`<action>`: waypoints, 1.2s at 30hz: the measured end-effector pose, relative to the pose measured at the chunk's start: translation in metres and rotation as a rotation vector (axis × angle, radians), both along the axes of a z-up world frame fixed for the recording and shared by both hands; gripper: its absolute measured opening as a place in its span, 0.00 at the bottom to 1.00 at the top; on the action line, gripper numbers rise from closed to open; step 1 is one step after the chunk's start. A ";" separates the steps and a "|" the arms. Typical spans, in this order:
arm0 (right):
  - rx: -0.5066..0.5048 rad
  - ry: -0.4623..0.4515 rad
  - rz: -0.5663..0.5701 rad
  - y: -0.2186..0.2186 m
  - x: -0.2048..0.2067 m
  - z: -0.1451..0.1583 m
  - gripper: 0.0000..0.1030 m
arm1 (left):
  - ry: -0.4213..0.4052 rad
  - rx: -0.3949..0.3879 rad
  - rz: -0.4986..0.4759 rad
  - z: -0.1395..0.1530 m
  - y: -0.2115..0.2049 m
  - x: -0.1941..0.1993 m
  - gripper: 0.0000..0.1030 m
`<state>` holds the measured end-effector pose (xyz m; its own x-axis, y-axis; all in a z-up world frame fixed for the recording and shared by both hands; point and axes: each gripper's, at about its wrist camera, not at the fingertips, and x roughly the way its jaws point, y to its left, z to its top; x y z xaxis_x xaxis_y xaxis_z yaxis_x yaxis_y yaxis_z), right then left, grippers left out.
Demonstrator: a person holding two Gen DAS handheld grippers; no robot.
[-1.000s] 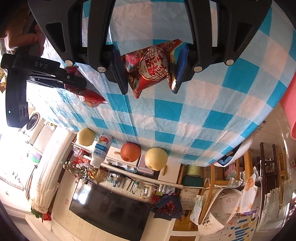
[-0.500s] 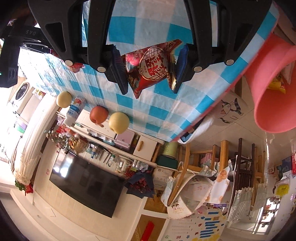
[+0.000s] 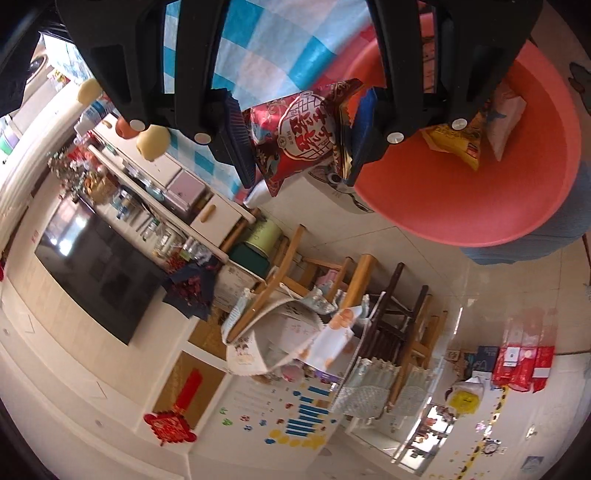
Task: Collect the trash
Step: 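Carry the candy packet and red Tea packet to the pink bucket and release both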
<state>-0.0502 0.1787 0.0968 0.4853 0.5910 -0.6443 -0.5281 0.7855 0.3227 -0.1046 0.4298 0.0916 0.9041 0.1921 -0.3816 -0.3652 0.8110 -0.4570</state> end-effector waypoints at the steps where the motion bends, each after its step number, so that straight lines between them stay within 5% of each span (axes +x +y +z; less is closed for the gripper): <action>1: 0.000 -0.005 0.024 0.016 0.000 0.002 0.49 | 0.003 -0.005 0.029 -0.001 0.008 -0.003 0.49; 13: 0.015 -0.030 0.215 0.165 0.008 0.017 0.49 | 0.121 -0.130 0.212 -0.027 0.069 -0.015 0.49; 22: 0.031 0.017 0.274 0.216 0.020 0.004 0.53 | 0.180 -0.134 0.244 -0.036 0.084 -0.016 0.49; 25: 0.053 0.048 0.261 0.217 0.027 -0.003 0.58 | 0.190 -0.124 0.249 -0.036 0.083 -0.015 0.50; 36: 0.090 -0.003 0.096 0.142 0.027 0.009 0.85 | 0.210 -0.032 0.219 -0.027 0.060 -0.006 0.88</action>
